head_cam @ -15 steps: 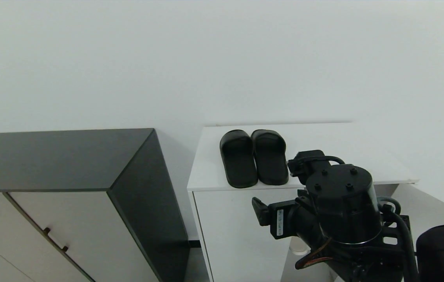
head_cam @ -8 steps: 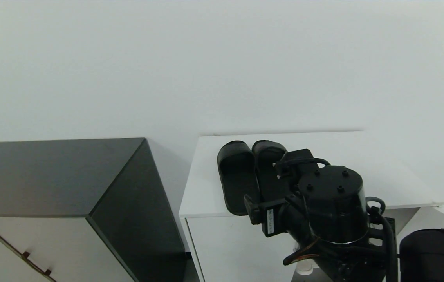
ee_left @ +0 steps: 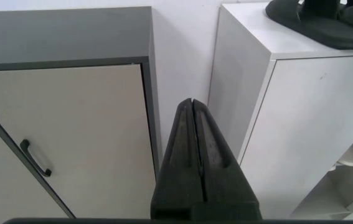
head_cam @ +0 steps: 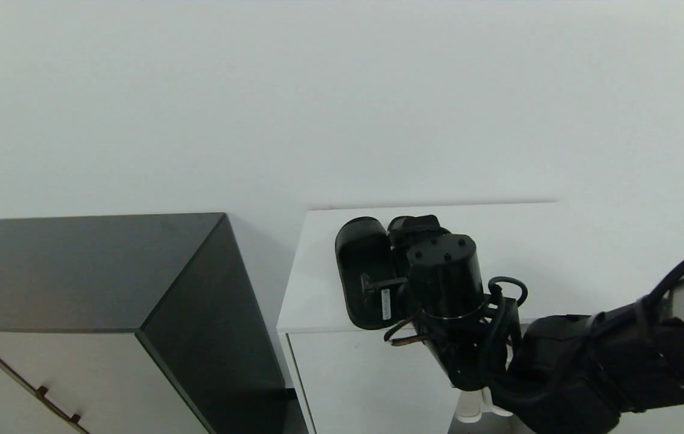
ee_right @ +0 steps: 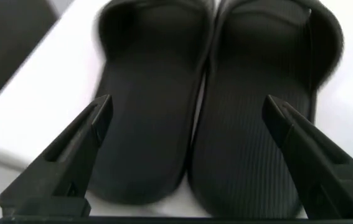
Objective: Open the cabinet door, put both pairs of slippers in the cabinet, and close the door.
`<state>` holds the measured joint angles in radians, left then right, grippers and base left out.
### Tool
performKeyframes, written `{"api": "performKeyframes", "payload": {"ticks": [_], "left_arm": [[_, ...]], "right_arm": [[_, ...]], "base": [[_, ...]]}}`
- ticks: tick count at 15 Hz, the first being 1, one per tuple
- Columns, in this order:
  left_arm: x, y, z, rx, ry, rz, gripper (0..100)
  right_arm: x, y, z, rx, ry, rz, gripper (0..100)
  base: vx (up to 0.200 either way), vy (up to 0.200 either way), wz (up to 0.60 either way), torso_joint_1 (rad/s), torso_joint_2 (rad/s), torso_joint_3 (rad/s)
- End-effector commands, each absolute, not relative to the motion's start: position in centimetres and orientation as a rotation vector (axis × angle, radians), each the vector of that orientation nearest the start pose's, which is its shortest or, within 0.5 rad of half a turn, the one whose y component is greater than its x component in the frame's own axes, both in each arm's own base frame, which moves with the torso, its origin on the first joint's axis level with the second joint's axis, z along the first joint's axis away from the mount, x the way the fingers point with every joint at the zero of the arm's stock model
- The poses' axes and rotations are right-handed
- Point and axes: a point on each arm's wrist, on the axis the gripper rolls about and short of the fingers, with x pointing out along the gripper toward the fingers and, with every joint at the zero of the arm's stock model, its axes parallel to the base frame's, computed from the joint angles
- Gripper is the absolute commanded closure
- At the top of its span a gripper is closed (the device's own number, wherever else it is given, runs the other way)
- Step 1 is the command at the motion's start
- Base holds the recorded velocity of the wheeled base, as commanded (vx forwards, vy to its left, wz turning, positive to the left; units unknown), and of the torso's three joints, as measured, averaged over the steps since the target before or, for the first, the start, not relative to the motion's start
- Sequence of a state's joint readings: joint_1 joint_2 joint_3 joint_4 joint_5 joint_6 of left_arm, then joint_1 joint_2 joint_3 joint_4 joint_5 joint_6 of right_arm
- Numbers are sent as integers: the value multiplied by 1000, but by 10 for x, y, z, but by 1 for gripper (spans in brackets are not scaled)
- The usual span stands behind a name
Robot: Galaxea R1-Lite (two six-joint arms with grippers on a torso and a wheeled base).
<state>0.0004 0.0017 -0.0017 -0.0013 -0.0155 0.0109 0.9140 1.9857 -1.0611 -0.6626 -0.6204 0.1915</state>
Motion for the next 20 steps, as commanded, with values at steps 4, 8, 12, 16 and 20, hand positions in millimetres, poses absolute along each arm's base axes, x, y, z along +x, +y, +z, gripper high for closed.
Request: {"api": "performKeyframes", "payload": {"ticks": [4,8,12,16,20], "left_arm": [[-23,0,76,9,-2,-14,100],[-23,0,76,9,-2,-14,100],[-23,0,76,9,-2,-14,100],[-23,0,76,9,-2,-14,100],[-23,0,76,9,-2,-14,100]], "right_arm": [[283,304,146,4,197,221,0],[296,314,142,-10,180,219,0],[306,320,140,2,168,210,100],[310,317,148,20,148,201,100],[279,303,186,39,127,234,100]], "base": [[0,0,0,0,0,0],[0,0,0,0,0,0],[0,0,0,0,0,0],[0,0,0,0,0,0],[0,0,0,0,0,0]]}}
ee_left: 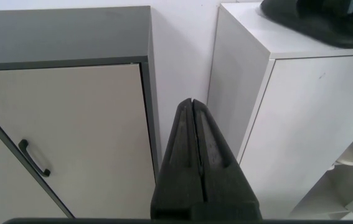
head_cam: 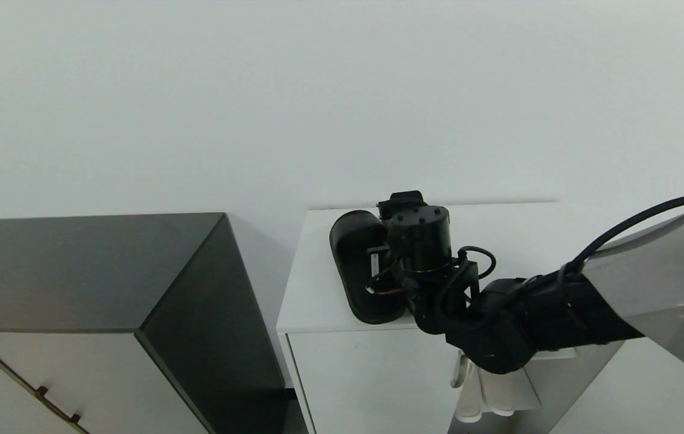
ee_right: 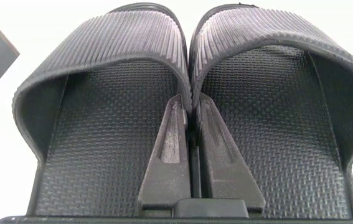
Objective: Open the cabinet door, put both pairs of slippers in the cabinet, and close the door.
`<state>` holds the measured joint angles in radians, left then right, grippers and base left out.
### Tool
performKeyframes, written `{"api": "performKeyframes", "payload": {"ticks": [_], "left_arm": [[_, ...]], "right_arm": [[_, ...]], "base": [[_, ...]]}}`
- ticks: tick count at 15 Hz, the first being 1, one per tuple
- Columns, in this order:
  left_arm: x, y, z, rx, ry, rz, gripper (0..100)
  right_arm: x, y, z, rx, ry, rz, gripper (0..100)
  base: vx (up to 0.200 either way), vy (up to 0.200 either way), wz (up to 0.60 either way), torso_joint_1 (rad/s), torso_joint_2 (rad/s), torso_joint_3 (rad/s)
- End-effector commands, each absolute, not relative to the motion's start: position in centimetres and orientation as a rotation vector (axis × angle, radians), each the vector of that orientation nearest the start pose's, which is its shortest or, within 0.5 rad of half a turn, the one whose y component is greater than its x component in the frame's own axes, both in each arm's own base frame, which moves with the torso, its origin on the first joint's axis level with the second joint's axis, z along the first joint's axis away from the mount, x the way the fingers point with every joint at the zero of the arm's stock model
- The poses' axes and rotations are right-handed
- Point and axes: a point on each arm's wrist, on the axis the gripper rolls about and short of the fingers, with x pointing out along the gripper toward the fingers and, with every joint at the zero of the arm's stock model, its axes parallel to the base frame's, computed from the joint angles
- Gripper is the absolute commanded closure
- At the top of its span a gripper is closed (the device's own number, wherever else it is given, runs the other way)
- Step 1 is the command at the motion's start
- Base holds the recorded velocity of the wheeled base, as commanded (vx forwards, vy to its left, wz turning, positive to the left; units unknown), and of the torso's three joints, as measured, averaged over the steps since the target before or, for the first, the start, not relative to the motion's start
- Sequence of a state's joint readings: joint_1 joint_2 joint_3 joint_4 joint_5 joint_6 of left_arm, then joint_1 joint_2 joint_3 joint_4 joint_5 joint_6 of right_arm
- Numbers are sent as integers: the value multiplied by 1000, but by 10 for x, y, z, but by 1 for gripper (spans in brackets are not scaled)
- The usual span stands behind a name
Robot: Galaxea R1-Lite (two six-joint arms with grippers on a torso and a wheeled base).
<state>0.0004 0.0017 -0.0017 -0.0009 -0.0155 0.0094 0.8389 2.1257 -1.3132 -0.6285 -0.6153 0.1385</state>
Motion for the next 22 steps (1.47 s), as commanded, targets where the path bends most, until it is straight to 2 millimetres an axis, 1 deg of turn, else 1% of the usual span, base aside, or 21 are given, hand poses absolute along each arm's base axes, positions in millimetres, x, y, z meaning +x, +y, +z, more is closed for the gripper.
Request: {"api": "performKeyframes", "payload": {"ticks": [1,2,3,4,5,7,9,10,13,17,22], "left_arm": [[-23,0,76,9,-2,-14,100],[-23,0,76,9,-2,-15,100],[-23,0,76,9,-2,-15,100],[-23,0,76,9,-2,-15,100],[-23,0,76,9,-2,-14,100],[-23,0,76,9,-2,-14,100],[-23,0,76,9,-2,-12,100],[-23,0,76,9,-3,-12,100],[-23,0,76,9,-2,-12,100],[-23,0,76,9,-2,-12,100],[-23,0,76,9,0,-12,100]], "right_arm": [[268,299,192,38,125,249,100],[257,294,195,36,129,263,100],[251,292,195,34,134,271,100],[230,280,195,22,153,294,100],[218,270,194,7,170,309,100],[193,242,196,-1,191,371,100],[176,222,199,4,203,439,100],[169,217,199,1,205,462,100],[162,212,193,-19,226,472,100],[165,217,184,-36,250,469,100],[167,219,183,-38,252,466,100]], "base": [[0,0,0,0,0,0],[0,0,0,0,0,0],[0,0,0,0,0,0],[0,0,0,0,0,0],[0,0,0,0,0,0],[0,0,0,0,0,0],[0,0,0,0,0,0],[0,0,0,0,0,0],[0,0,0,0,0,0],[0,0,0,0,0,0],[0,0,0,0,0,0]]}}
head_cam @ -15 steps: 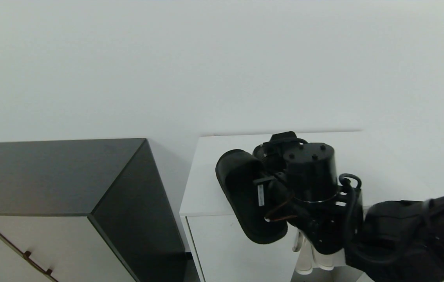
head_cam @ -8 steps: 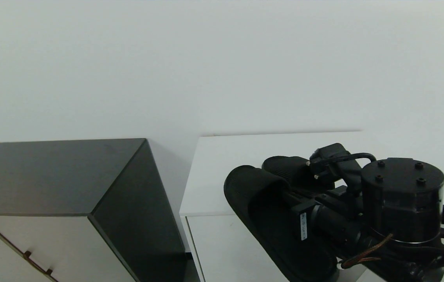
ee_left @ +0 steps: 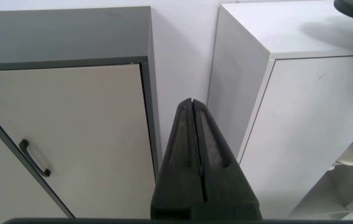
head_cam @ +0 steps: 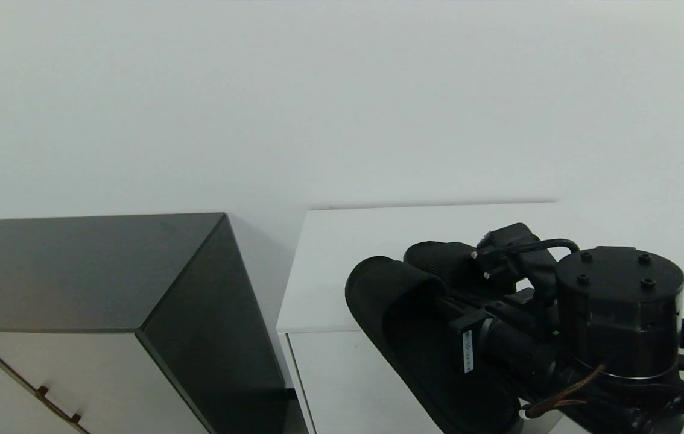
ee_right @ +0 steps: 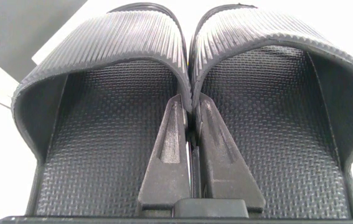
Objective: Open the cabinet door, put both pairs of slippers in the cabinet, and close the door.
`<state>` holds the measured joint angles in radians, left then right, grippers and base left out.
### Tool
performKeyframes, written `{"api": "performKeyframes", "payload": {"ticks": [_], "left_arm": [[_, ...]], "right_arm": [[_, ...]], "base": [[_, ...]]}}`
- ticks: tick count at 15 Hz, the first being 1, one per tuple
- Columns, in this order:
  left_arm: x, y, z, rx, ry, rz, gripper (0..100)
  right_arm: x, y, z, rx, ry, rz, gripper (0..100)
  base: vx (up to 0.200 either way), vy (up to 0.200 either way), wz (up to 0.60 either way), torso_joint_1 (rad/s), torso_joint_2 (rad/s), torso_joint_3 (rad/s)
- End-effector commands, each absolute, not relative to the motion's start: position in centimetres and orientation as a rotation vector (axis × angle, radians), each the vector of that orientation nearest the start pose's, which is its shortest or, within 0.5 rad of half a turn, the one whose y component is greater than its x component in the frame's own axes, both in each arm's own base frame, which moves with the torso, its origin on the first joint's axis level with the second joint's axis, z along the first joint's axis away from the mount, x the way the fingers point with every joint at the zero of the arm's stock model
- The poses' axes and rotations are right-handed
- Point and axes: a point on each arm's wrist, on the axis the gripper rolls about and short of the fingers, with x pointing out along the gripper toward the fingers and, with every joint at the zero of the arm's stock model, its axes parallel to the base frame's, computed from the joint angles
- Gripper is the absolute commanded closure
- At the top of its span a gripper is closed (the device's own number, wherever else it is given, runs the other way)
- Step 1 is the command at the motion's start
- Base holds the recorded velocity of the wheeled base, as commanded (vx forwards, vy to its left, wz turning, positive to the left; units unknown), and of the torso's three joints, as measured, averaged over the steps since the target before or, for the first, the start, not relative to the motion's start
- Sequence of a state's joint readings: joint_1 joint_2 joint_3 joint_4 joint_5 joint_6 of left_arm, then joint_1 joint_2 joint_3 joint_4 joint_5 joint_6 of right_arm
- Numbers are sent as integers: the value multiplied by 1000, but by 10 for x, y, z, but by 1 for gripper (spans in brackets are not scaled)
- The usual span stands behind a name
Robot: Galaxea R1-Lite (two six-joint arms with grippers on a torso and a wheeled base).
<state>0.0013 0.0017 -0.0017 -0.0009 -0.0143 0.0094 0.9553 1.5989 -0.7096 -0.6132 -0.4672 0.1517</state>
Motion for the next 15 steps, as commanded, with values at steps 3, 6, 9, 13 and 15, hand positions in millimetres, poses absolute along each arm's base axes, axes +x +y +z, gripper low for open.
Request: {"api": "performKeyframes", "payload": {"ticks": [3,6,9,13,15], "left_arm": [[-23,0,76,9,-2,-12,100],[-23,0,76,9,-2,-12,100],[-23,0,76,9,-2,-12,100],[-23,0,76,9,-2,-14,100],[-23,0,76,9,-2,-12,100]], "right_arm": [[169,221,182,-37,251,460,100],[171,223,181,-40,254,458,100],[171,225,183,-36,248,460,100],[171,224,182,-37,251,460,100],[170,224,181,-40,252,461,100]], "base": [[-200,0,0,6,1,1],[-200,0,0,-4,7,2],[-200,0,0,-2,6,1],[-150,0,0,1,2,3],[0,0,0,0,0,0]]}}
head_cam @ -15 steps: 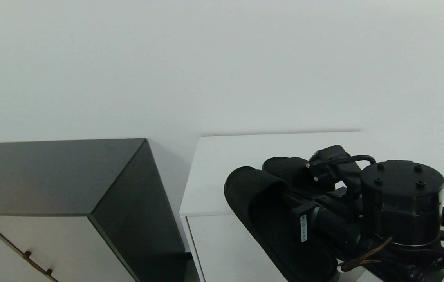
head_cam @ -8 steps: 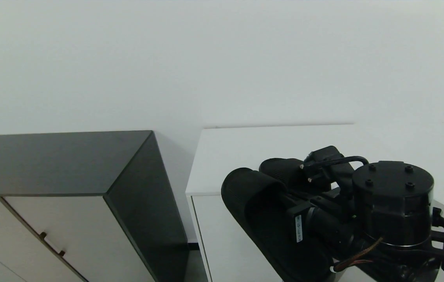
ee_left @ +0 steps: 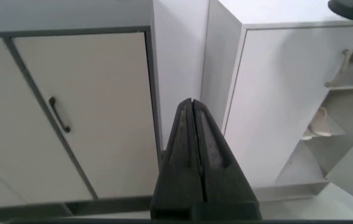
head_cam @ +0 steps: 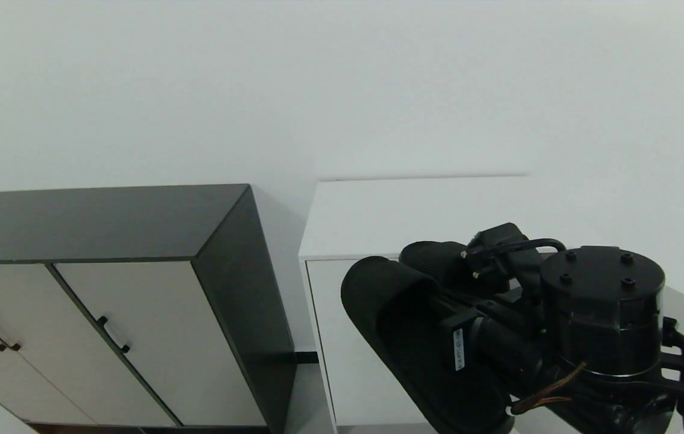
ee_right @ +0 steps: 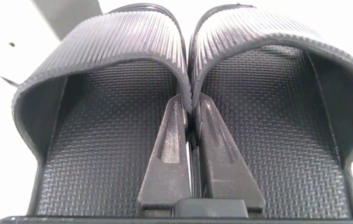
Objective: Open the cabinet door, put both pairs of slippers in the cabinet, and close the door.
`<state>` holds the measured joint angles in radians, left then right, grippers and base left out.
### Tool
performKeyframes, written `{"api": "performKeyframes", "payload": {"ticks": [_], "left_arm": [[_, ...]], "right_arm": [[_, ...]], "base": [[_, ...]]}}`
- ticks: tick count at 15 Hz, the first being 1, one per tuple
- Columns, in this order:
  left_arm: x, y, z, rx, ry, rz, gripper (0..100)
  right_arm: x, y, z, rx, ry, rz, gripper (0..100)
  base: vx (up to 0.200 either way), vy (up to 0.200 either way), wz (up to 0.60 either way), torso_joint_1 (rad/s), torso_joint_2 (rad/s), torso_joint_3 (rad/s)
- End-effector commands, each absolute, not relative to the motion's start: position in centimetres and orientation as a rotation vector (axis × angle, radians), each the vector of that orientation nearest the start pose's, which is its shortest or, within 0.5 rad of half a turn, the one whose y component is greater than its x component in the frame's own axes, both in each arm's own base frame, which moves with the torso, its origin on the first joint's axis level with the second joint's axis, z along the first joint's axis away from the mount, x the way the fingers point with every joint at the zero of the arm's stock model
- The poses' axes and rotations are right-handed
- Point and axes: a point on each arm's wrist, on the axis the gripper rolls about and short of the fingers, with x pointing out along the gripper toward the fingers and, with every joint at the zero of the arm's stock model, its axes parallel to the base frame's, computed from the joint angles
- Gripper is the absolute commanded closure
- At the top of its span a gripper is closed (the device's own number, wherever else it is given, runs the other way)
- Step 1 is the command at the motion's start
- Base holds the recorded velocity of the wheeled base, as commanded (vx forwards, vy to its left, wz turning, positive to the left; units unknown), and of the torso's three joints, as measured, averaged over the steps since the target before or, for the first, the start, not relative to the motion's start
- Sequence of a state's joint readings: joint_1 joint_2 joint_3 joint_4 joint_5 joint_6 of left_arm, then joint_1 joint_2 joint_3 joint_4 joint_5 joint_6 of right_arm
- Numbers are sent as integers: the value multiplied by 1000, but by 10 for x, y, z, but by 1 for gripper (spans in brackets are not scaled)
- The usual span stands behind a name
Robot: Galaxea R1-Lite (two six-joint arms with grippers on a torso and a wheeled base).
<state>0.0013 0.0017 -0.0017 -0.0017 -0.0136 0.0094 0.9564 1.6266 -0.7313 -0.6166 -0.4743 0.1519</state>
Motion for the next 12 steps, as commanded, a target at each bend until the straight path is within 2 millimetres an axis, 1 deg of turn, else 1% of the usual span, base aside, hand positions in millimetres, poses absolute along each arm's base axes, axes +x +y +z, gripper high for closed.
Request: {"api": "performKeyframes", "payload": {"ticks": [1,9,12], "left_arm": [[-23,0,76,9,-2,-12,100],[-23,0,76,8,-2,-12,100],[-23,0,76,8,-2,-14,100]], "right_arm": [[171,224,181,-40,253,460,100],[169,224,181,-42,254,467,100],[167,223,180,-44,257,469,100]], "base": [[0,0,0,0,0,0],[0,0,0,0,0,0],[0,-200,0,-2,1,1]]}}
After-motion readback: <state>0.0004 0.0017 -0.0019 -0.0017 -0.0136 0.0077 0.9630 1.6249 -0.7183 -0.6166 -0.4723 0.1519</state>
